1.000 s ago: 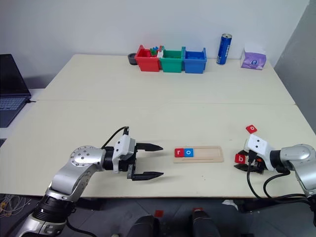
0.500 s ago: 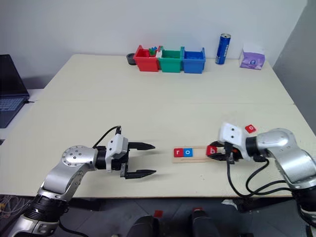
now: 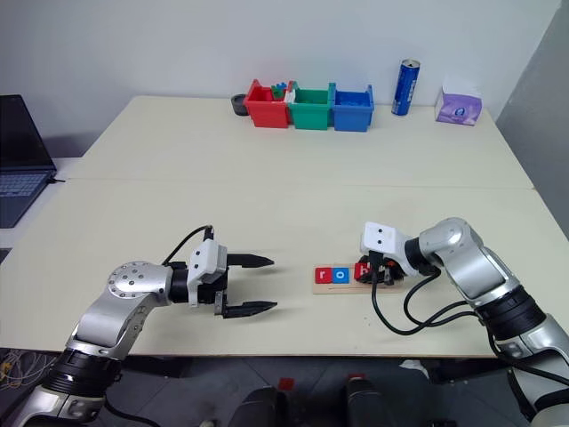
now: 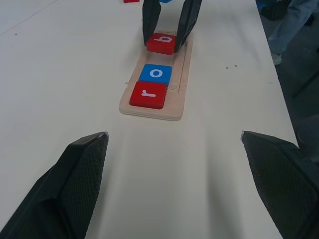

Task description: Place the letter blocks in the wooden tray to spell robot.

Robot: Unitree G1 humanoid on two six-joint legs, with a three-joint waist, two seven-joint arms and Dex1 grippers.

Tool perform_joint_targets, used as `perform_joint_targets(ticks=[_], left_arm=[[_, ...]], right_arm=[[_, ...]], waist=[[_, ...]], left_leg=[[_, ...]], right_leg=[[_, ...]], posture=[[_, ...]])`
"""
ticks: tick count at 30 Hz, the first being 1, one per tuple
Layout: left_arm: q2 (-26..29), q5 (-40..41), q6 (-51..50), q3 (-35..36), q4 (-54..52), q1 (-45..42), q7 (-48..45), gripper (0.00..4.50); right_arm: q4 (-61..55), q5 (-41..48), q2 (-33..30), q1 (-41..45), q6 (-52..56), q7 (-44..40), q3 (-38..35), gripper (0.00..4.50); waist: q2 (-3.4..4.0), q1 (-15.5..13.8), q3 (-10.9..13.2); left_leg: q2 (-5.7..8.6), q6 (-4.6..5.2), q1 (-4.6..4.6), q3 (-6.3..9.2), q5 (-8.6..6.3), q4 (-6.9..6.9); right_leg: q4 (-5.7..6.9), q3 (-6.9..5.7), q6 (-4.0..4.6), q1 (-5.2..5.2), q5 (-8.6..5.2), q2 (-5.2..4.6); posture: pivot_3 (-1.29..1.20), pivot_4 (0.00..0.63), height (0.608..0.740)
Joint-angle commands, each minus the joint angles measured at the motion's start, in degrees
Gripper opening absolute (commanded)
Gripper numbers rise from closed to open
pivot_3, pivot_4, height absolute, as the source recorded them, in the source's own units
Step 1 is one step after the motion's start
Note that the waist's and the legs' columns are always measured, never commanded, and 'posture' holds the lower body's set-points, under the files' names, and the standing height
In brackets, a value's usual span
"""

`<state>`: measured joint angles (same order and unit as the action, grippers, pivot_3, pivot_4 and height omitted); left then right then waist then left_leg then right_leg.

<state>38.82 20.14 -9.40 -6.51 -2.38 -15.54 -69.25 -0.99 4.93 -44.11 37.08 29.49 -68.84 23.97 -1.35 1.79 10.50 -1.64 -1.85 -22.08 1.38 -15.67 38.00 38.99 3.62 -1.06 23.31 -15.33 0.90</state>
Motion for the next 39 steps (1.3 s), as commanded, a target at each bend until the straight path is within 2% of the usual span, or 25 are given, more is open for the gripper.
perform_joint_targets(ticks=[1, 11, 13, 14, 16, 20, 26, 29, 39], left_arm=[[0.3, 0.2, 0.8, 1.4, -2.2, 0.3, 0.5, 4.5], [0.3, 0.4, 0.2, 1.3, -3.4, 0.9, 1.5, 4.5], [0.3, 0.5, 0.0, 1.3, -3.7, 1.1, 1.5, 4.5], [0.3, 0.5, -0.1, 1.2, -3.8, 1.0, 1.6, 4.5], [0.3, 0.5, -0.3, 1.2, -4.0, 0.9, 1.6, 4.5], [0.3, 0.4, -0.5, 1.2, -4.1, 0.7, 1.6, 4.5], [0.6, 0.5, -0.6, 1.6, -4.3, 1.2, 1.7, 4.5], [0.6, 0.4, -0.2, 1.6, -3.6, 1.1, 1.5, 4.5], [0.2, 0.0, 0.9, 1.1, -1.8, 0.4, 0.7, 4.5]], right_arm=[[1.0, -1.4, 0.7, 2.2, -1.5, -1.5, 0.4, 1.47], [2.6, -2.8, 1.7, 3.2, -2.1, -3.5, 0.8, 1.47], [2.3, -2.9, 1.9, 3.1, -1.9, -3.6, 0.8, 2.2], [2.3, -2.9, 2.0, 3.1, -1.9, -3.7, 0.7, 2.38], [2.2, -3.1, 2.1, 3.1, -1.8, -3.7, 0.5, 3.04], [0.2, -1.2, 2.6, 3.6, 0.7, -3.5, -1.9, 4.48], [-11.2, 5.9, -1.2, 0.6, 8.2, -3.3, -9.9, 4.48], [-13.5, 4.4, -3.4, -4.0, 5.8, -1.0, -11.0, 3.84], [-7.9, -3.3, -5.0, -7.3, -3.9, 1.3, -6.0, 0.29]], waist=[[0.0, 0.0, 0.0], [0.0, 0.0, 0.0], [0.0, 0.0, 0.0], [0.0, 0.0, 0.0], [0.0, 0.0, 0.0], [0.0, 0.0, 0.0], [0.02, -0.1, 0.0], [-0.04, -0.3, 0.0], [-0.01, 0.2, 0.0]], left_leg=[[0.0, 0.0, 0.0, 0.0, 0.0, 0.0], [0.0, 0.0, 0.0, 0.02, 0.0, 0.0], [0.0, 0.0, 0.0, 0.02, 0.0, 0.0], [-0.01, 0.0, 0.0, 0.02, 0.0, 0.0], [0.0, 0.0, 0.0, 0.03, 0.0, 0.0], [0.0, 0.0, 0.0, 0.03, 0.0, 0.01], [0.0, 0.0, -0.02, 0.11, 0.0, 0.0], [0.0, 0.0, -0.04, 0.13, 0.0, 0.0], [0.01, 0.0, 0.05, -0.02, 0.0, 0.0]], right_leg=[[0.0, 0.0, 0.0, 0.0, 0.0, 0.0], [0.01, 0.0, 0.02, 0.0, 0.01, 0.0], [0.01, 0.01, 0.02, 0.0, 0.01, -0.01], [0.01, 0.01, 0.02, 0.0, 0.01, -0.01], [0.02, 0.0, 0.02, 0.0, 0.01, -0.01], [0.02, 0.0, 0.02, 0.0, 0.01, -0.01], [0.02, -0.01, 0.02, 0.0, 0.01, -0.02], [-0.02, -0.1, 0.01, -0.04, 0.01, -0.04], [0.02, 0.01, -0.16, -0.01, -0.09, 0.04]], posture=[[0.0, 0.15, 0.74], [0.0, 0.15, 0.74], [0.0, 0.15, 0.74], [0.0, 0.15, 0.74], [0.0, 0.15, 0.74], [0.0, 0.15, 0.74], [0.0, 0.15, 0.74], [0.0, 0.15, 0.74], [0.0, 0.15, 0.74]])
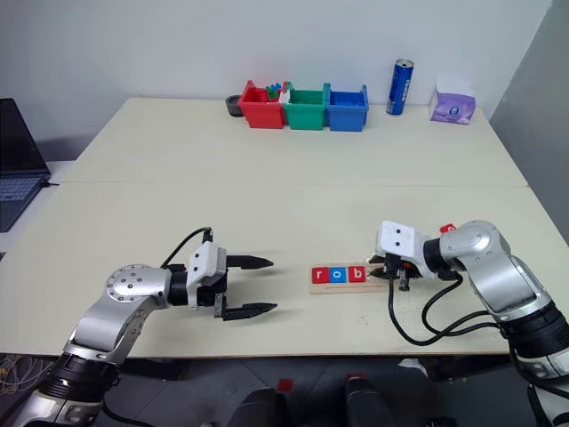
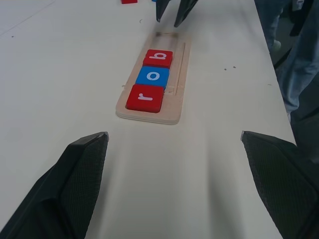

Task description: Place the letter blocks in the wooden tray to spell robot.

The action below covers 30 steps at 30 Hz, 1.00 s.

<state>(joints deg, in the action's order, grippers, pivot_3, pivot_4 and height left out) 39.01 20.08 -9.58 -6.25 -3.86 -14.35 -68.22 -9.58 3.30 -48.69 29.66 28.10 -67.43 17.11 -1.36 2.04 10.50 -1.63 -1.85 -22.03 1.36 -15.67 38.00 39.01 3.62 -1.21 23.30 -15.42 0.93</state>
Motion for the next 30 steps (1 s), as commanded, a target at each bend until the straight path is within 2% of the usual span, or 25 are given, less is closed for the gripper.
perform_joint_targets(ticks=[1, 12, 30], left_arm=[[0.0, 0.1, 1.1, 0.8, -0.3, -0.9, -0.3, 4.5], [0.0, 0.0, 1.2, 0.7, -0.3, -0.7, -0.2, 4.5], [-0.5, -0.2, 1.7, 0.6, -0.3, -0.4, 0.1, 4.5]], right_arm=[[1.0, -1.8, -0.4, 0.1, -2.9, -0.3, 1.1, 0.01], [8.3, -8.5, 0.8, 3.1, -7.5, 0.0, 5.4, 0.01], [9.3, -8.7, 6.3, 6.2, -5.9, -1.4, 5.7, 0.01]], waist=[[0.0, -0.1, 0.0], [0.0, -0.1, 0.0], [0.0, -0.1, 0.0]], left_leg=[[0.0, 0.0, -0.01, 0.0, 0.0, 0.0], [-0.01, 0.0, -0.01, 0.01, 0.0, 0.01], [-0.01, 0.0, -0.01, 0.02, 0.0, 0.01]], right_leg=[[0.0, 0.0, 0.01, 0.0, 0.0, 0.0], [0.0, 0.03, 0.07, 0.0, 0.04, -0.02], [0.01, 0.01, 0.18, -0.01, 0.1, -0.01]], posture=[[0.0, 0.15, 0.74], [0.0, 0.15, 0.74], [0.0, 0.15, 0.74]])
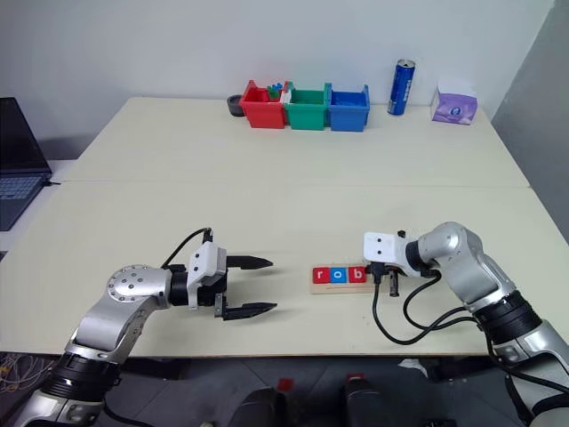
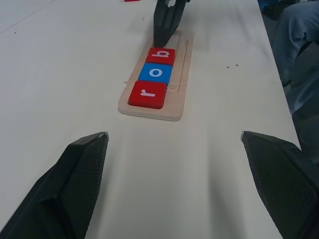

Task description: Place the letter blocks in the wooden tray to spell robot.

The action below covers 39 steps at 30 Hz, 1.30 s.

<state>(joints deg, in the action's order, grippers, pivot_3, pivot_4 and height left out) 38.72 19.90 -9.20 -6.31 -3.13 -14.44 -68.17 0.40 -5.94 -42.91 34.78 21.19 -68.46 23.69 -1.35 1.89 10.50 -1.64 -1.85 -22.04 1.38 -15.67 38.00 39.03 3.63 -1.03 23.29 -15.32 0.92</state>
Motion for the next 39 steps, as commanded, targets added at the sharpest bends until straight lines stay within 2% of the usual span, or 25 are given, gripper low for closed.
perform_joint_targets(ticks=[1, 9, 13, 17, 21, 24, 28, 32, 39], left_arm=[[-0.2, 0.0, 1.3, 0.7, -1.0, -0.4, 0.0, 4.5], [-0.3, 0.1, 1.2, 0.5, -1.1, -0.8, 0.0, 4.5], [-0.5, 0.2, 0.7, 0.2, -1.4, -1.1, 0.1, 4.5], [-1.0, 0.4, -0.1, -0.1, -1.9, -1.6, 0.4, 4.5], [-1.3, 0.5, -0.8, -0.1, -2.5, -1.8, 0.7, 4.5], [-1.6, 0.7, -1.2, 0.0, -3.1, -1.6, 1.0, 4.5], [-1.7, 1.4, -2.2, 0.1, -4.4, -1.2, 1.1, 4.5], [-1.6, 1.5, -2.6, 0.0, -4.8, -1.4, 0.9, 4.5], [-1.9, 1.5, -3.4, -0.3, -5.2, -2.4, 0.7, 4.5]], right_arm=[[-0.8, 0.7, 0.7, 1.3, 1.5, -0.4, -1.0, 0.01], [-2.1, 1.5, 1.4, 1.6, 3.4, 0.2, -2.3, 0.01], [-4.7, 3.1, -0.9, 1.6, 4.7, -0.3, -5.4, 0.01], [-12.0, 7.7, -6.1, -3.1, 8.8, 0.1, -14.2, 0.01], [-15.1, 11.1, -6.2, -8.5, 13.4, 5.7, -23.4, 0.01], [-14.4, 11.5, -4.7, -11.8, 14.1, 12.3, -29.8, 0.58], [-12.6, 11.7, -0.8, -15.6, 15.9, 22.5, -37.6, 1.95], [-8.5, 11.5, 4.0, -15.0, 18.1, 31.9, -40.6, 3.35], [4.2, 13.2, 4.2, -9.5, 17.8, 32.3, -37.9, 3.35]], waist=[[0.0, 0.0, 0.0], [0.0, 0.0, 0.0], [0.02, 0.0, 0.0], [0.03, -0.3, 0.0], [0.0, -0.3, 0.0], [0.01, -0.3, 0.0], [0.01, -0.2, 0.0], [0.01, 0.1, 0.0], [0.02, 0.0, 0.0]], left_leg=[[0.0, 0.0, 0.0, 0.0, 0.0, 0.0], [0.0, 0.0, 0.01, 0.01, 0.0, 0.0], [0.0, 0.0, -0.01, 0.0, 0.0, 0.0], [0.01, 0.0, -0.06, 0.04, 0.0, 0.0], [0.02, 0.0, -0.09, 0.06, 0.0, -0.01], [0.03, 0.0, -0.09, 0.04, 0.0, 0.0], [0.04, 0.0, -0.06, 0.0, 0.0, 0.0], [0.04, 0.0, -0.02, -0.05, 0.0, -0.01], [0.08, 0.0, 0.01, -0.14, 0.0, -0.02]], right_leg=[[0.0, 0.0, 0.0, 0.0, 0.0, 0.0], [0.0, -0.01, 0.0, 0.0, 0.0, 0.0], [0.0, -0.01, 0.0, 0.0, 0.0, 0.0], [-0.02, -0.03, 0.0, 0.01, 0.0, -0.04], [-0.04, -0.06, 0.0, -0.01, 0.0, -0.06], [0.0, -0.01, 0.0, -0.01, 0.0, -0.05], [0.0, 0.02, -0.04, -0.01, -0.02, -0.04], [0.01, 0.11, -0.01, -0.01, 0.0, 0.0], [0.01, 0.16, -0.01, -0.01, 0.0, 0.01]], posture=[[0.0, 0.15, 0.74], [0.0, 0.15, 0.74], [0.0, 0.15, 0.74], [0.0, 0.15, 0.74], [0.0, 0.15, 0.74], [0.0, 0.15, 0.74], [0.0, 0.15, 0.74], [0.0, 0.15, 0.74], [0.0, 0.15, 0.74]])
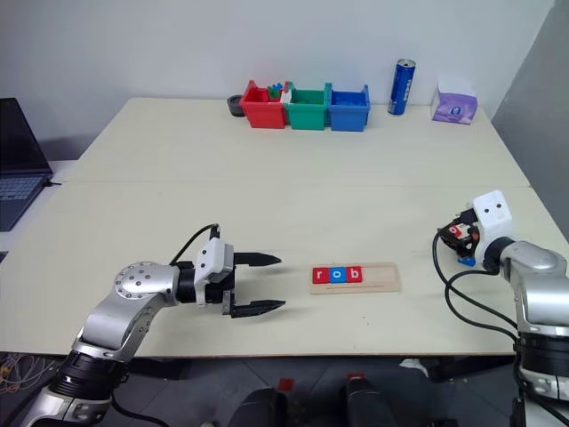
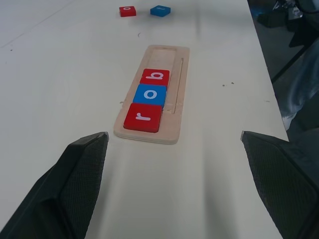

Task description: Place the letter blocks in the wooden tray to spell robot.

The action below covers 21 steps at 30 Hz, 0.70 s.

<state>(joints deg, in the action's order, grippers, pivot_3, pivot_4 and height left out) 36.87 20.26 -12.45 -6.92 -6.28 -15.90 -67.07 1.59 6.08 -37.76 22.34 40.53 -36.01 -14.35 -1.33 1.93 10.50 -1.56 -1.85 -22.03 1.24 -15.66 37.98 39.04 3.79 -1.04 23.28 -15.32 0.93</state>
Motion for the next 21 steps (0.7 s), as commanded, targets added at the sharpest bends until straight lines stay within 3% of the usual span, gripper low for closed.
perform_joint_targets(ticks=[1, 11, 21], left_arm=[[0.0, 1.1, -0.2, 0.3, -2.1, -0.9, -0.4, 4.5], [0.1, 0.9, -0.4, 0.3, -2.2, -0.8, -0.7, 4.5], [0.4, 0.7, 0.1, 0.8, -2.1, 0.0, -1.0, 4.5]], right_arm=[[5.3, 0.9, -1.3, 3.8, -2.7, -0.8, 0.9, 3.35], [28.8, -2.9, -3.8, 13.3, -14.3, -3.8, 8.2, 3.35], [41.0, -3.7, -4.4, 18.1, -17.6, -3.8, 9.3, 3.35]], waist=[[0.0, 0.0, 0.0], [0.0, 0.0, 0.0], [0.0, 0.0, 0.0]], left_leg=[[0.0, 0.0, 0.0, -0.01, 0.0, 0.0], [0.0, 0.0, 0.0, -0.04, 0.0, -0.02], [-0.01, 0.0, 0.0, -0.03, 0.0, -0.02]], right_leg=[[-0.01, 0.0, 0.0, 0.0, 0.0, 0.0], [-0.04, 0.01, 0.01, 0.01, 0.01, 0.0], [-0.03, 0.02, 0.02, 0.0, 0.01, 0.0]], posture=[[0.0, 0.15, 0.74], [0.0, 0.15, 0.74], [0.0, 0.15, 0.74]])
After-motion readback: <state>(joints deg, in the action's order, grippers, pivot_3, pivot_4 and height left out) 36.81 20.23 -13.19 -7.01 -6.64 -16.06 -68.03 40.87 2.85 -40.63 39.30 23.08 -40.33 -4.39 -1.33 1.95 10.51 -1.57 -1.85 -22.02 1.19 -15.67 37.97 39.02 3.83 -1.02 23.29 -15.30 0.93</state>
